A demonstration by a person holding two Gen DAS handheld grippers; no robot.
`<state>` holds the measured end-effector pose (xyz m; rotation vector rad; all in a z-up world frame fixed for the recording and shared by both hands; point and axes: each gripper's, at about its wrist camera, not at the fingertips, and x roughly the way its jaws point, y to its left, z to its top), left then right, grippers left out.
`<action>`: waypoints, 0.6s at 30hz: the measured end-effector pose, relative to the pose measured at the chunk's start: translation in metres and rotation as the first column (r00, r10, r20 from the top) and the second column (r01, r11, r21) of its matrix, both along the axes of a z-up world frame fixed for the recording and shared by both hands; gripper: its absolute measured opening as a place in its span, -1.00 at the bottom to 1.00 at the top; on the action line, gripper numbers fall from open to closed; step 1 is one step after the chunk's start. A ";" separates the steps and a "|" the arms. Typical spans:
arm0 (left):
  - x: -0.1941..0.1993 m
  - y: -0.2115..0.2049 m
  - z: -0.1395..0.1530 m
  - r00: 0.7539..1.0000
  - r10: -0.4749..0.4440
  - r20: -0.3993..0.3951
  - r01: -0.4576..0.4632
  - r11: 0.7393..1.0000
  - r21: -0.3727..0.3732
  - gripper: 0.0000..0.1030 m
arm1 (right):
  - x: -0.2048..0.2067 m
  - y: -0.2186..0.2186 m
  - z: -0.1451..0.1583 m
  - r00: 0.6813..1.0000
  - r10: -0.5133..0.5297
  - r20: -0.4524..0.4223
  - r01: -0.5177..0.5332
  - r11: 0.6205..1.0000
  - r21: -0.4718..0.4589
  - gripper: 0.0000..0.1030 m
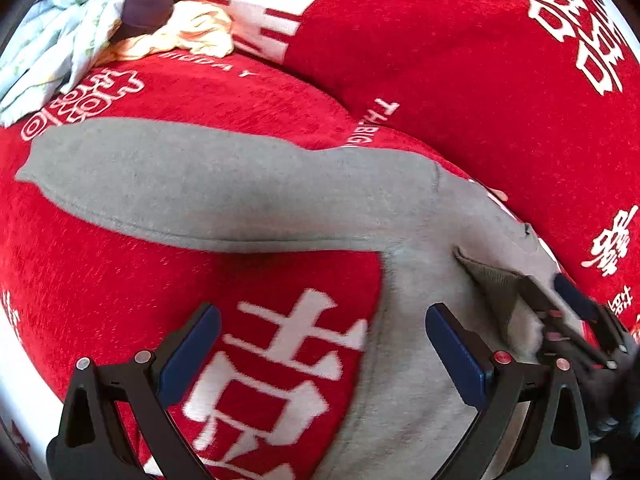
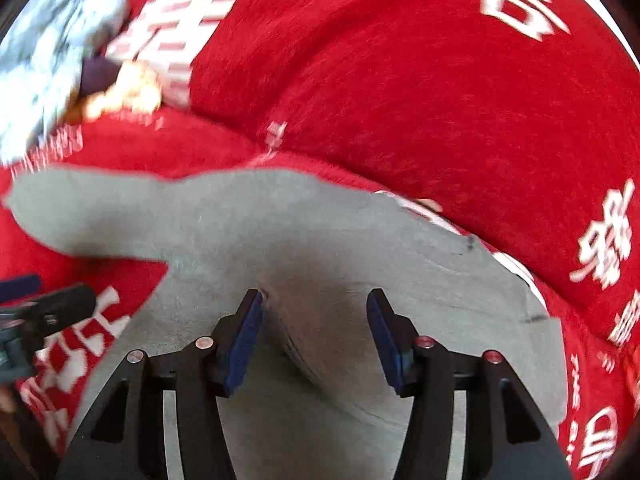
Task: Fold small clothes
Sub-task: 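Open the right tool to lay the sleeve on the sweater back, then grasp the other sleeve cuff with the left tool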
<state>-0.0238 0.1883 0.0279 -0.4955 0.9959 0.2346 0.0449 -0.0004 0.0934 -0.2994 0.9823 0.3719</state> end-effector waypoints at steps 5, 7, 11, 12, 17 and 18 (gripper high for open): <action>0.021 -0.056 0.014 0.992 -0.123 0.023 0.122 0.992 0.033 0.99 | 0.020 -0.085 0.008 0.975 -0.206 0.077 0.212 0.975 -0.072 0.36; 0.034 -0.087 0.018 0.981 -0.191 0.025 0.189 0.980 0.065 0.99 | 0.030 -0.123 -0.003 0.953 -0.300 0.052 0.304 0.945 -0.118 0.36; 0.062 -0.142 0.010 0.952 -0.305 -0.013 0.304 0.947 0.106 0.99 | 0.037 -0.181 -0.032 0.898 -0.440 -0.014 0.434 0.888 -0.151 0.36; 0.068 -0.152 0.005 0.949 -0.314 -0.034 0.316 0.942 0.118 0.99 | 0.037 -0.187 -0.040 0.893 -0.450 -0.033 0.440 0.884 -0.156 0.36; 0.084 -0.154 -0.033 0.949 -0.271 -0.159 0.296 0.940 0.169 0.99 | 0.027 -0.171 -0.057 0.904 -0.427 -0.029 0.416 0.893 -0.172 0.35; 0.079 -0.145 -0.033 0.955 -0.269 -0.128 0.287 0.946 0.153 0.99 | 0.025 -0.162 -0.056 0.917 -0.399 -0.031 0.389 0.907 -0.165 0.35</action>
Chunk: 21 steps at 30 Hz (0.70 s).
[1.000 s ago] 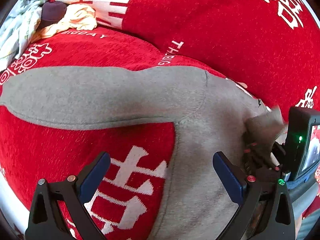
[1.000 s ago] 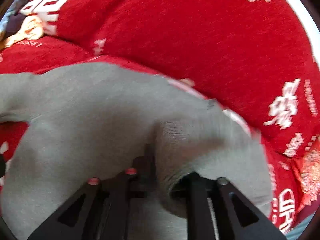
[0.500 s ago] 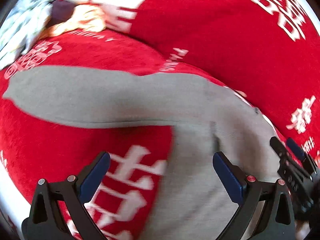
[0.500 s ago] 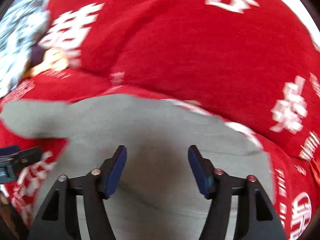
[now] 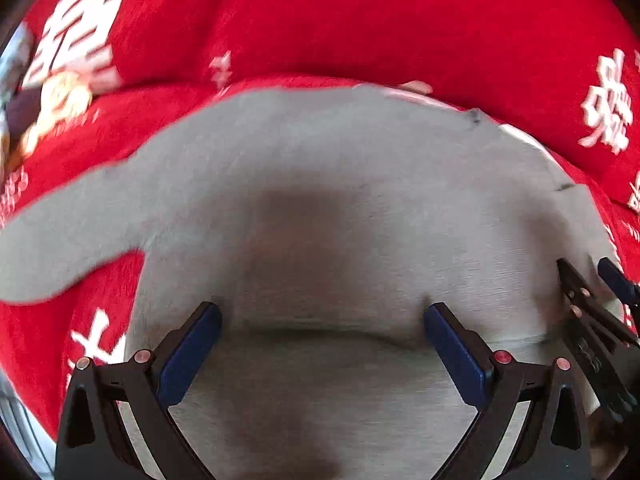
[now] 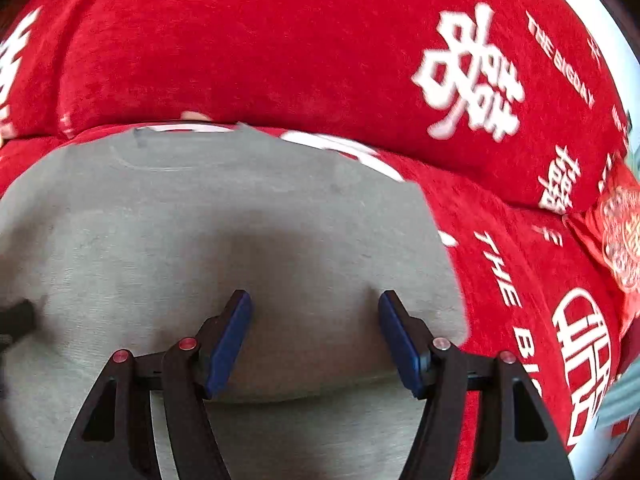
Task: Fold small clothes
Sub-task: 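Grasp the other sleeve cuff with the left tool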
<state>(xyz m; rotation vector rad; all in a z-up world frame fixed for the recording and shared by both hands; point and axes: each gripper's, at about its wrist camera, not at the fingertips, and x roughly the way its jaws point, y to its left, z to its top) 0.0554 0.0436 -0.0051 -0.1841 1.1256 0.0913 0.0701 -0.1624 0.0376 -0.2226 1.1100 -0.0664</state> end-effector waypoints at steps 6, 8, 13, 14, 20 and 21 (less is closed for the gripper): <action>-0.033 0.063 0.018 0.988 0.138 0.064 -0.138 0.990 -0.006 0.99 | -0.028 0.057 0.015 0.982 0.177 0.060 -0.182 0.979 0.087 0.36; -0.048 0.096 0.020 0.973 0.219 0.068 -0.217 0.976 -0.032 0.99 | -0.036 0.075 0.017 0.976 0.205 0.069 -0.211 0.972 0.104 0.36; -0.096 0.191 0.017 0.892 0.444 0.088 -0.437 0.895 -0.090 0.99 | -0.045 0.103 0.011 0.957 0.280 0.076 -0.286 0.954 0.086 0.36; -0.106 0.215 0.015 0.863 0.497 0.092 -0.486 0.866 -0.114 0.99 | -0.047 0.107 0.010 0.954 0.289 0.075 -0.295 0.952 0.079 0.36; -0.163 0.332 -0.007 0.681 0.727 0.080 -0.670 0.664 -0.330 0.99 | -0.054 0.123 0.002 0.945 0.321 0.063 -0.324 0.945 0.046 0.39; -0.170 0.349 -0.011 0.656 0.749 0.089 -0.677 0.637 -0.368 0.99 | -0.054 0.124 0.003 0.946 0.318 0.066 -0.321 0.946 0.042 0.39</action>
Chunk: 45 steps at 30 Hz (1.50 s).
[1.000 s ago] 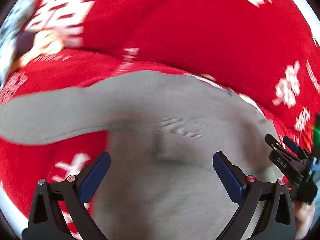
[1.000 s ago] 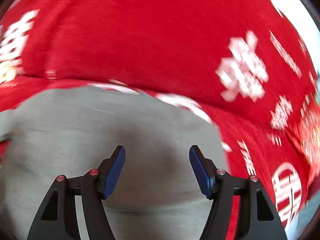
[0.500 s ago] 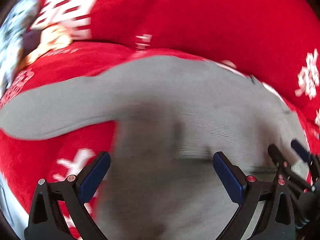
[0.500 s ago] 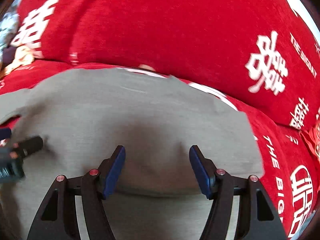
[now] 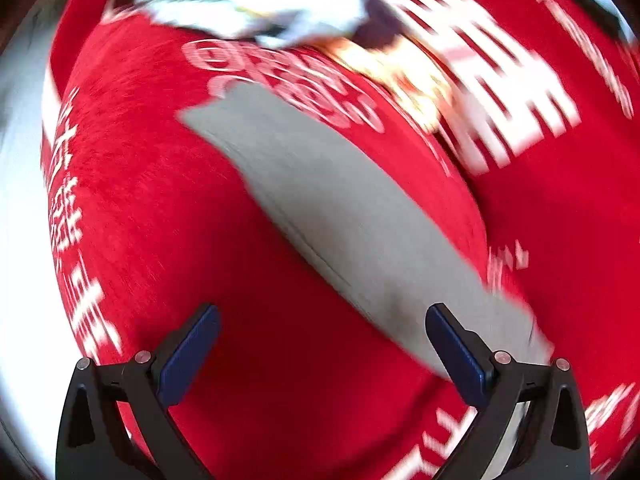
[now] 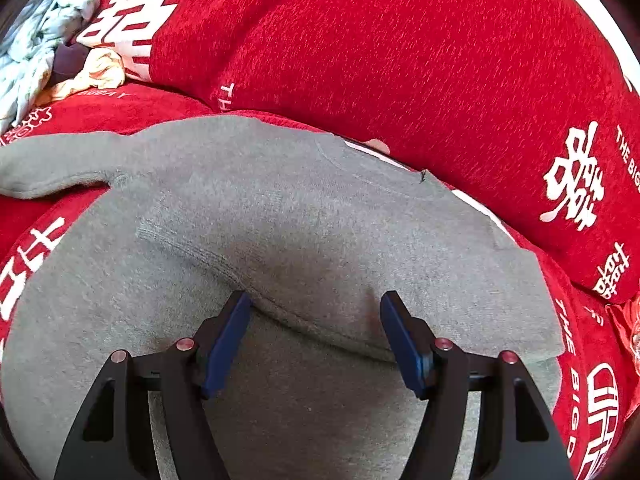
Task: Fold small clothes
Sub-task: 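Grasp the other sleeve cuff with the left tool, then carry the held sleeve across the sweater body with the left tool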
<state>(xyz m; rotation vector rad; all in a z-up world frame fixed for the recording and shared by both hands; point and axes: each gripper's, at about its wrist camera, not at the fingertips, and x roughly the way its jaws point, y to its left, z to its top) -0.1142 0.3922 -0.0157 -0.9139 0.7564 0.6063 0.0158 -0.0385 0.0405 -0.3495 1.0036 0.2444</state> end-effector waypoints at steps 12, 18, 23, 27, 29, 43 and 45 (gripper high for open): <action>0.019 0.086 0.000 0.970 -0.018 0.243 0.034 0.997 -0.063 0.99 | -0.004 0.017 0.013 1.000 0.013 0.013 -0.013 1.000 -0.002 0.39; 0.020 0.095 -0.002 0.953 0.005 0.302 0.009 0.999 -0.044 0.33 | -0.003 0.036 0.031 0.998 0.041 0.044 -0.041 0.999 0.007 0.39; 0.016 0.102 -0.018 0.962 0.003 0.273 0.015 0.998 -0.065 -0.78 | 0.005 0.063 0.036 0.995 0.089 0.046 -0.090 0.996 0.021 0.39; 0.009 0.104 -0.013 0.960 -0.012 0.278 0.022 0.999 -0.034 -0.83 | 0.020 0.094 0.028 0.992 0.121 0.028 -0.122 0.992 0.022 0.39; 0.007 0.100 -0.005 0.959 -0.030 0.282 0.030 1.000 0.001 -0.83 | 0.030 0.113 0.022 0.990 0.142 0.014 -0.142 0.990 0.026 0.39; 0.010 0.055 0.047 0.974 -0.155 0.166 0.120 0.971 0.205 -0.83 | 0.049 0.228 -0.019 0.948 0.288 -0.137 -0.284 0.958 0.042 0.39; 0.018 0.041 0.053 0.977 -0.181 0.115 0.148 0.956 0.253 -0.83 | 0.041 0.220 -0.007 0.958 0.266 -0.102 -0.264 0.964 0.040 0.39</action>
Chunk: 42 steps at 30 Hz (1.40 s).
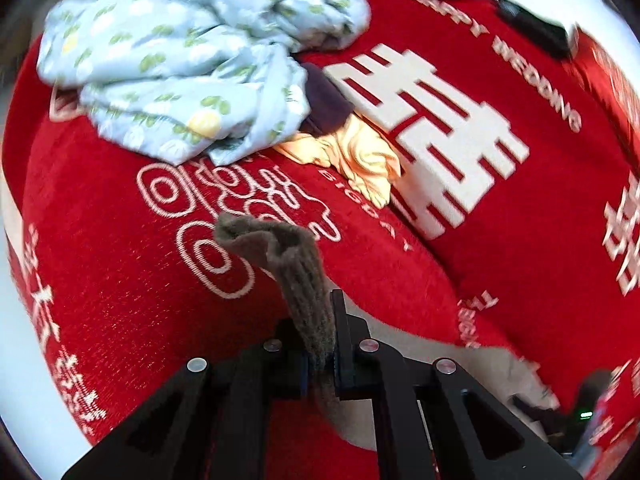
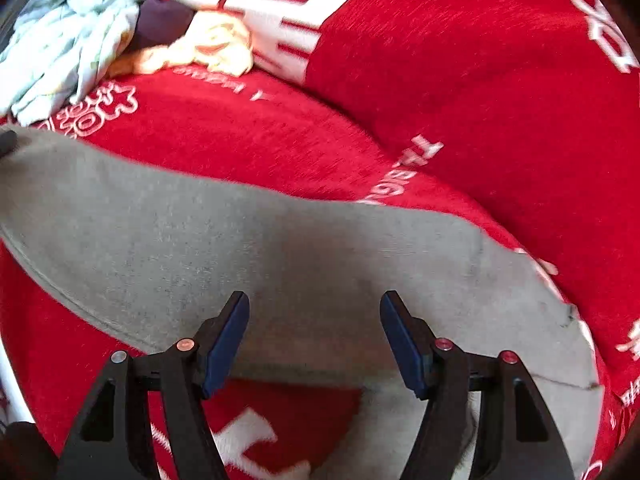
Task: Fold small clothes
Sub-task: 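Carry the held sleeve across the sweater body with the left tool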
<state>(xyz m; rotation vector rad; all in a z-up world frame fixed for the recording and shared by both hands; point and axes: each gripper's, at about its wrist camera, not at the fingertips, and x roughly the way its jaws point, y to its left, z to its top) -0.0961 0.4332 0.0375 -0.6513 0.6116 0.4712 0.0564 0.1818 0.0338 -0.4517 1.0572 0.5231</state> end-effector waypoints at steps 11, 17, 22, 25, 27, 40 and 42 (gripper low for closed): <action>0.057 -0.091 0.022 0.985 -0.147 -0.096 0.153 0.986 0.067 -0.83 | 0.005 -0.122 0.040 0.980 -0.191 0.056 0.192 0.981 -0.012 0.39; 0.092 -0.146 0.021 0.962 -0.205 -0.180 0.229 0.965 0.124 -0.83 | 0.009 -0.185 0.037 0.957 -0.283 0.054 0.285 0.958 -0.021 0.39; 0.112 -0.178 0.012 0.944 -0.225 -0.240 0.259 0.958 0.123 -0.83 | 0.003 -0.222 0.032 0.943 -0.331 0.030 0.331 0.943 -0.017 0.39; 0.120 -0.196 0.006 0.930 -0.233 -0.285 0.277 0.953 0.123 -0.83 | 0.001 -0.230 0.028 0.940 -0.340 0.018 0.341 0.940 -0.015 0.39; 0.123 -0.206 0.004 0.921 -0.240 -0.307 0.290 0.948 0.128 -0.83 | 0.001 -0.232 0.027 0.939 -0.344 0.007 0.344 0.939 -0.008 0.39; 0.138 -0.248 0.000 0.886 -0.263 -0.381 0.341 0.928 0.152 -0.83 | -0.003 -0.247 0.032 0.935 -0.355 -0.014 0.355 0.934 0.034 0.39; 0.140 -0.255 0.002 0.884 -0.267 -0.383 0.349 0.924 0.160 -0.83 | -0.002 -0.252 0.033 0.932 -0.363 -0.017 0.363 0.931 0.044 0.39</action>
